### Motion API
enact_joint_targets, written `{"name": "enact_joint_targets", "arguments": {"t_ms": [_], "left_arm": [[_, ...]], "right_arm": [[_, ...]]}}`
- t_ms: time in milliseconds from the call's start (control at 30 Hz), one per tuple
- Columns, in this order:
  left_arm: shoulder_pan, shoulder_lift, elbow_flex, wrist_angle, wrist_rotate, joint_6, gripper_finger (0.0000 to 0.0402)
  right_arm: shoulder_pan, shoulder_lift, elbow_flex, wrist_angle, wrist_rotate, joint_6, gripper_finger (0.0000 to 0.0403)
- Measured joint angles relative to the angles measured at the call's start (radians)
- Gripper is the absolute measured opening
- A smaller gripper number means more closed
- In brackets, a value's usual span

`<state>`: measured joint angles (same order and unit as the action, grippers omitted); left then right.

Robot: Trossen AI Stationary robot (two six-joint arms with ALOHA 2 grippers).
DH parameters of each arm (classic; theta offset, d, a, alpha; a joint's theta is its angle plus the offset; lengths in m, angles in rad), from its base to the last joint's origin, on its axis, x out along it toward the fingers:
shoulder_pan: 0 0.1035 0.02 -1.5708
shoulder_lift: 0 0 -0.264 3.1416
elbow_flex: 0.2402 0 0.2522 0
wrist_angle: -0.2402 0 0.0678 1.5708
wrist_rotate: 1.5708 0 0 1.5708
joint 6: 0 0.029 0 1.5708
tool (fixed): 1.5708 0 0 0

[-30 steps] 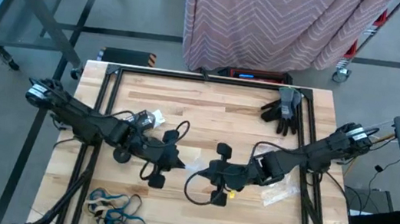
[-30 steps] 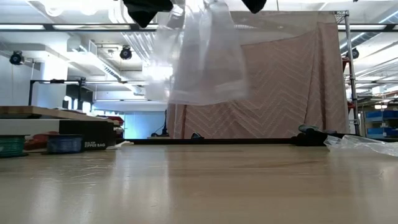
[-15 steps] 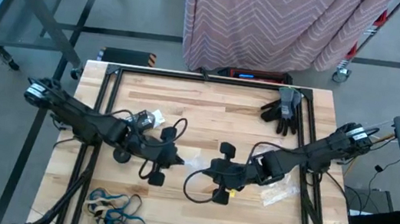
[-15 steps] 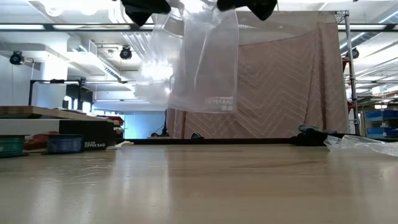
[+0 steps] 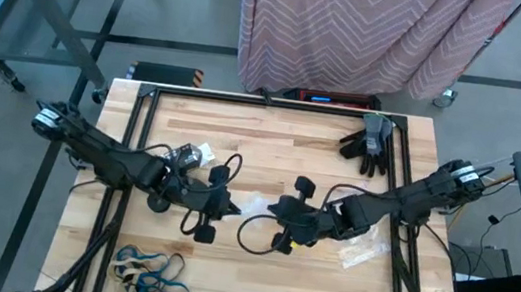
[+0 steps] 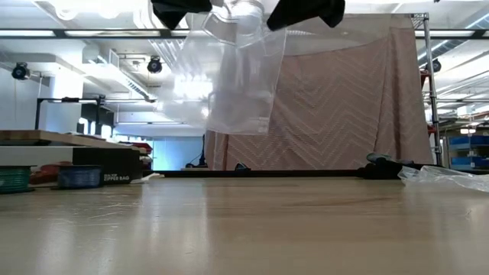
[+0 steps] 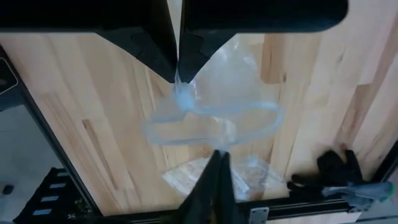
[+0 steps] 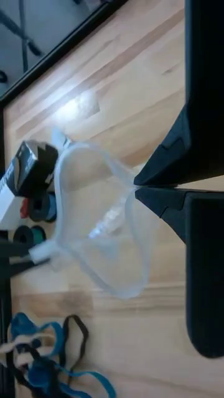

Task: Sort rubber bands
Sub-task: Open the transparent zip bag

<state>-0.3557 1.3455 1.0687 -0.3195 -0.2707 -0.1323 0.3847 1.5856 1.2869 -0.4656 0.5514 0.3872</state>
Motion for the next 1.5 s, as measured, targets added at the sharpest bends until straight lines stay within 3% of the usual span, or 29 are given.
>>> {"name": "enact_joint_targets", "arguments": {"t_ms": [200,367,467,600,667,800,967,1067,1233,1500], "left_arm": [[0.000,0.009,0.000,0.018,-0.030,-0.006,0.0000],[0.002,0.009,0.000,0.011,-0.187,-0.012,0.0000],[0.005,0.017,0.000,0.020,-0.179,-0.006,0.0000],[0.001,0.038,0.000,0.040,-0.009,0.016,0.0000],[-0.004,0.045,0.000,0.041,0.021,0.016,0.0000],[-0.003,0.050,0.000,0.027,-0.069,0.000,0.0000],[0.002,0.045,0.000,0.008,-0.260,-0.011,0.0000],[0.007,0.045,0.000,0.009,-0.250,-0.009,0.0000],[0.006,0.056,0.000,0.005,-0.087,0.019,0.0000],[0.007,0.045,0.000,-0.077,-0.184,-0.010,0.0000]], "right_arm": [[-0.021,0.000,0.000,-0.001,-0.010,0.042,0.0000],[-0.019,0.000,0.000,0.053,-0.166,-0.019,0.0000],[-0.019,0.000,0.000,0.082,-0.208,-0.062,0.0000],[-0.036,0.000,0.000,0.064,-0.124,-0.031,0.0000],[-0.048,0.000,0.000,0.040,-0.063,-0.003,0.0000],[-0.066,0.001,0.000,0.021,-0.064,0.014,0.0000],[-0.065,0.001,0.000,0.037,-0.191,-0.012,0.0000],[-0.064,0.001,0.000,0.036,-0.213,-0.013,0.0000],[-0.073,0.001,0.000,0.027,-0.171,0.006,0.0000],[-0.076,0.002,0.000,0.021,-0.172,0.014,0.0000]]}}
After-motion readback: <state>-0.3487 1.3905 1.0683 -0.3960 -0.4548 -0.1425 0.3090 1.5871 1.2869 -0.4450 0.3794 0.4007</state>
